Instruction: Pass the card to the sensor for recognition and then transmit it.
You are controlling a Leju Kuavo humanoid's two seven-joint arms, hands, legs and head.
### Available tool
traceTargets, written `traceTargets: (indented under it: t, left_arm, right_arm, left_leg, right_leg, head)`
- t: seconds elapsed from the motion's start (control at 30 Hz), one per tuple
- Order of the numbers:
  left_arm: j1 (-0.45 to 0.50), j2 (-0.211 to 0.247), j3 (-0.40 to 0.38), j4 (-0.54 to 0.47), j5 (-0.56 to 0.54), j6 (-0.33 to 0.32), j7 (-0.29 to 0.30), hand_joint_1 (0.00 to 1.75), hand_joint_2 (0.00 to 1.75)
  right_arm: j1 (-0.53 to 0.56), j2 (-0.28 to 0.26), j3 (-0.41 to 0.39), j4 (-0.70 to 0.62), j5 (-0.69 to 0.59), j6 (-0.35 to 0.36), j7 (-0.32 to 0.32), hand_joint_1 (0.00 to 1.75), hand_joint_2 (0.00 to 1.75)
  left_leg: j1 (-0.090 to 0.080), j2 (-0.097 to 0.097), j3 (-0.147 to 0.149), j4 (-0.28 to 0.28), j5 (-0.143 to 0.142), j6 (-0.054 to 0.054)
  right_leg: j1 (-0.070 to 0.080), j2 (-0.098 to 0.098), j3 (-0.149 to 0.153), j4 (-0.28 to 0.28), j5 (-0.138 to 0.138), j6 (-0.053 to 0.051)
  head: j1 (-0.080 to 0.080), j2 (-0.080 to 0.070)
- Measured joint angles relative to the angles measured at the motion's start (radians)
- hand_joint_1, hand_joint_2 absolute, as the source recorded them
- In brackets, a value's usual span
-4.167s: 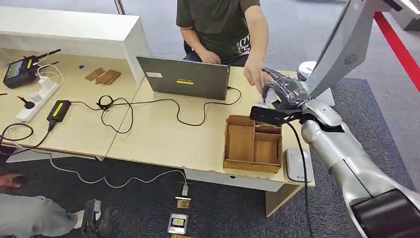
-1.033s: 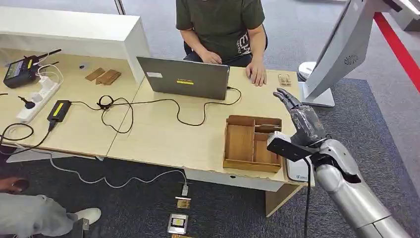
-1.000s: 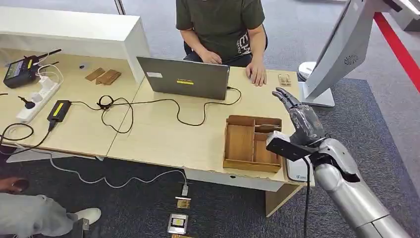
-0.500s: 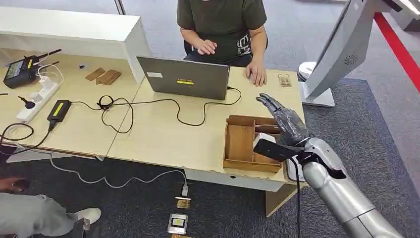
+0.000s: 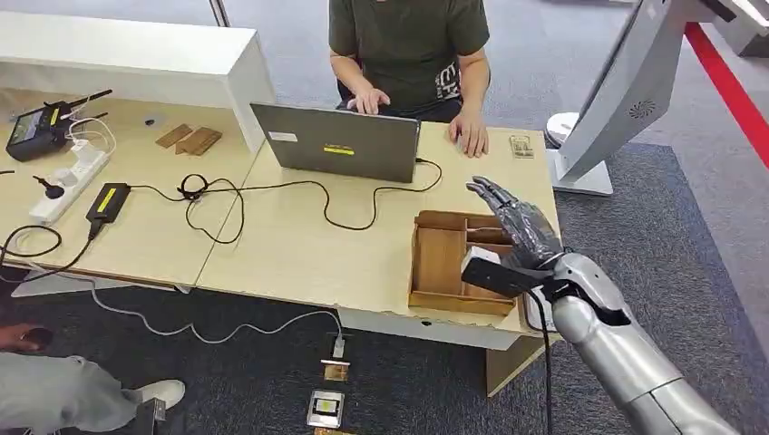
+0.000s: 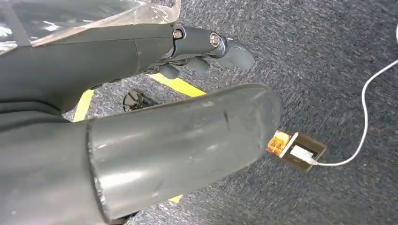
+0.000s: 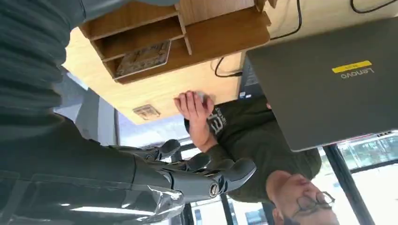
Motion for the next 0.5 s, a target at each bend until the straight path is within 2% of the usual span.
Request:
traceTargets:
  t: [0.27,0.5]
  left_arm:
    - [0.001,0.0,-0.001,0.0,0.0,-0.001,0.001,0.0,0.0]
    - [0.0,0.0,-0.001,0.0,0.006,0.008,0.008,0.0,0.0]
  right_arm:
    - [-0.051,0.01,0.011,0.134,0.008,-0.05,-0.057,0.0,1.75]
    - [-0.078,0.033,0.014,0.223,0.008,-0.053,-0.077,0.0,1.75]
  left_leg:
    - [0.0,0.0,0.0,0.0,0.0,0.0]
    - [0.0,0.0,0.0,0.0,0.0,0.0]
  right_leg:
    - [0.0,0.0,0.0,0.0,0.0,0.0]
    - [0.0,0.0,0.0,0.0,0.0,0.0]
  head:
    - [0.0,0.0]
    - [0.0,0.0]
